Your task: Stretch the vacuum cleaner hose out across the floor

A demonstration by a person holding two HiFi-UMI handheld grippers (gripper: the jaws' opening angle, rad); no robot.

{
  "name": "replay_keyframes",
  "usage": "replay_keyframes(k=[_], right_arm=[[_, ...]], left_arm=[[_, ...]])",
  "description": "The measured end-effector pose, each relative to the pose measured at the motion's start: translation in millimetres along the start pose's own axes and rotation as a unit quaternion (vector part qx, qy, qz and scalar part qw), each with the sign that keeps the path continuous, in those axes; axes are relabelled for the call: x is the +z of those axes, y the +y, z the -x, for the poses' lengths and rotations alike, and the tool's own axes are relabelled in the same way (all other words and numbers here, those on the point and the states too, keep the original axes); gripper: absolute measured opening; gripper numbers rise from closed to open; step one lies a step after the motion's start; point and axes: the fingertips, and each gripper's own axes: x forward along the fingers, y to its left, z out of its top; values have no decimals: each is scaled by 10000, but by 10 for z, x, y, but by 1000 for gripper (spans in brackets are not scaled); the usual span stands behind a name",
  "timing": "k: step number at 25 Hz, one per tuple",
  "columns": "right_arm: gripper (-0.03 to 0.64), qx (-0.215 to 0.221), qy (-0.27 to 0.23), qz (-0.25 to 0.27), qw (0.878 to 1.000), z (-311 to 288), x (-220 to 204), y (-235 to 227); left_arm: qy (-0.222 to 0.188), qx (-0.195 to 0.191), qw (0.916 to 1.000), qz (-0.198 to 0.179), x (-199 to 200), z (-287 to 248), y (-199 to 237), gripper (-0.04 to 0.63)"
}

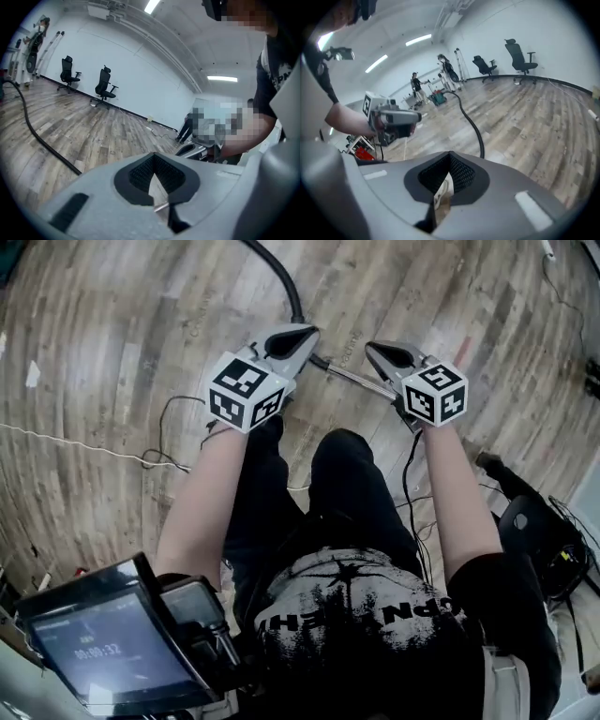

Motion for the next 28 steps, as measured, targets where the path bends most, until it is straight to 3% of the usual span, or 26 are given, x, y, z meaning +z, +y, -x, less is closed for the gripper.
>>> replay_keyframes(k=[2,5,9,14,17,22,28], right_arm=[[6,364,-438,6,9984,224,589,464],[6,566,-835,337,9943,537,1376,1020],[6,460,-1001,859,9902,893,2098,1538],[6,312,-1491,1306,9797,1241,2892,1952],[6,270,-1901,1466,9704,1440,3349,2107],[6,121,-2415,1998,9495,1683,3837,2299],[6,389,-2862,2445,9256,2099,4096,2367]], left_arm=[[-107,77,9999,-24,349,388,-89,2],[-260,129,9992,-271,970,937,-182,2],[-460,72,9982,-368,1655,1519,-353,2],[-606,94,9918,-1123,2466,1946,-492,2],[-850,66,9881,-1277,2941,2099,-508,2],[-1162,192,9785,-1693,3472,2332,-561,2],[-1352,538,9653,-2167,3817,2362,-863,2]])
